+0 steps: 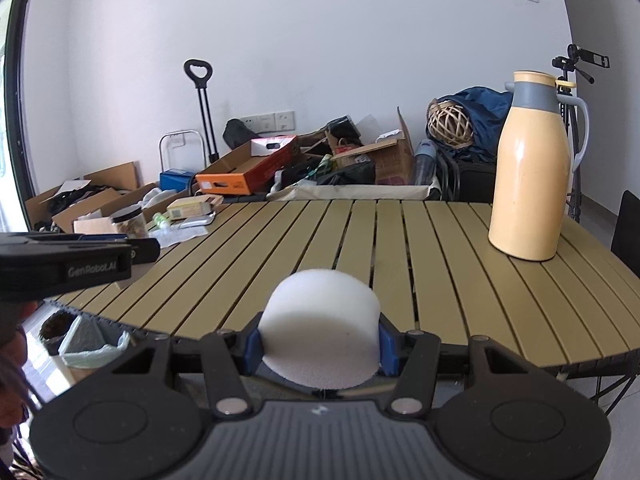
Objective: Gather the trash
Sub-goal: 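Carry the foam cylinder and paper scrap down under the table toward the black bin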
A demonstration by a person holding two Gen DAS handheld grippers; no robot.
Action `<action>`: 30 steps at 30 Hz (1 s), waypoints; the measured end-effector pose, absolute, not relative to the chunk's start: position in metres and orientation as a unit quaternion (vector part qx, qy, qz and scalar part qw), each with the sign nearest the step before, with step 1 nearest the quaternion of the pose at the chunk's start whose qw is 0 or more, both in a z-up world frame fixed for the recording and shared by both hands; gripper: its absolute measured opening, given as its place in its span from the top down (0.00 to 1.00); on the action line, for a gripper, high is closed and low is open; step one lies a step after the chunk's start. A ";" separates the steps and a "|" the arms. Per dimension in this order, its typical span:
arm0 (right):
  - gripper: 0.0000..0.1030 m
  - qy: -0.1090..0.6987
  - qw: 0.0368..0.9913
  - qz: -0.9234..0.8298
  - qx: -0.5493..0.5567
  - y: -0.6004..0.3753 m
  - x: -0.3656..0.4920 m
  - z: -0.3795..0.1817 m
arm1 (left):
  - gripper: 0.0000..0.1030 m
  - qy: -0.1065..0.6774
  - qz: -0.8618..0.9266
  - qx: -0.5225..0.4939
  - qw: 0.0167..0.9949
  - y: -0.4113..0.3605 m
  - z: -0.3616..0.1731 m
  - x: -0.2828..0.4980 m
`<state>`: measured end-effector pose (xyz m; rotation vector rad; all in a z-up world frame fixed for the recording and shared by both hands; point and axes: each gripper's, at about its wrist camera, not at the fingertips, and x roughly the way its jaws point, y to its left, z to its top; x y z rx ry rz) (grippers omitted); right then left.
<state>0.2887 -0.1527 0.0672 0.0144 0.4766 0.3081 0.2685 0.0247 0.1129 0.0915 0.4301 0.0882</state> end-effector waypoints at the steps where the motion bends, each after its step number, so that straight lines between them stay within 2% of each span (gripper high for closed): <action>1: 0.48 0.237 0.959 0.154 0.007 -0.153 0.285 0.065 | 0.71 0.213 0.045 0.045 0.975 0.024 0.111 0.262; 15: 0.48 0.279 0.946 0.167 0.005 -0.151 0.244 0.021 | 0.71 0.238 0.043 0.041 0.969 0.020 0.063 0.209; 30: 0.48 0.356 0.921 0.159 -0.005 -0.150 0.242 -0.046 | 0.71 0.311 0.033 0.026 0.949 0.020 -0.011 0.197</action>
